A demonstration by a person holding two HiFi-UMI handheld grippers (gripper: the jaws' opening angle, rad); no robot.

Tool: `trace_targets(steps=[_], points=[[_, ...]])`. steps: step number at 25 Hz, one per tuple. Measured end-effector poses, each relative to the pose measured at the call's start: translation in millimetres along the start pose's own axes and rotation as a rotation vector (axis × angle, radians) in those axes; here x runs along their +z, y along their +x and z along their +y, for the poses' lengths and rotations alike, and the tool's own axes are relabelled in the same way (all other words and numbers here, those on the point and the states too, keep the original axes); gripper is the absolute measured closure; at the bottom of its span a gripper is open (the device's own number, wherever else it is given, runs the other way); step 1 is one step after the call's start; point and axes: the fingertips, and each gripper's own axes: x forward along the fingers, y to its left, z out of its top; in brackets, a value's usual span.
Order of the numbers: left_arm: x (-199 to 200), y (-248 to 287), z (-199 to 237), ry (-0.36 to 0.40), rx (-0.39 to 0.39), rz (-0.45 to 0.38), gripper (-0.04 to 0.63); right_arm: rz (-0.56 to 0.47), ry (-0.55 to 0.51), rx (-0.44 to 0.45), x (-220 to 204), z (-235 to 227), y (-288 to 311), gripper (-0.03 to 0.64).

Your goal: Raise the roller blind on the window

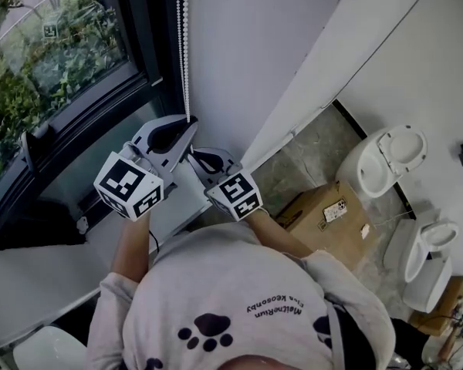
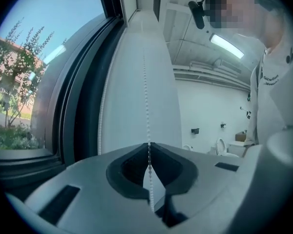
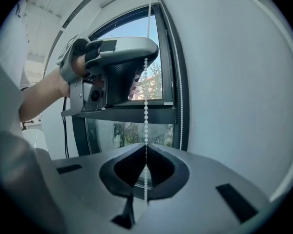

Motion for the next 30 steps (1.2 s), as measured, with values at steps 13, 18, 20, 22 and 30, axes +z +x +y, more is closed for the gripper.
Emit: trace_targets(steps=[13, 18, 20, 22, 30], points=[[-43.6, -1.9, 2.8, -0.082, 0.021, 0.014, 0.575, 0.049, 0.013, 0.011, -40.4, 5.8, 12.4, 0.606], [-47.7, -2.6, 2.5, -0.108, 0.009, 0.008, 0.575, 0.098, 0.064, 0.022, -58.4, 7.3, 7.5, 0.573], [-57.7, -2.4, 2.7, -0.118, 0.004, 0.037, 0.575, 0.071, 0.086, 0.024, -50.6, 6.0, 2.0, 0.535], [-73.7, -4.2, 4.7, -0.138, 0.013, 0.063, 0.575, 0.025, 0.092, 0.012, -33.4, 2.6, -6.4, 0.535], [-106.1, -7.8, 6.6, -0.182, 0.019, 0.105, 0.575, -0.263, 0.021, -0.013, 95.1, -2.2, -48.4, 0.535]])
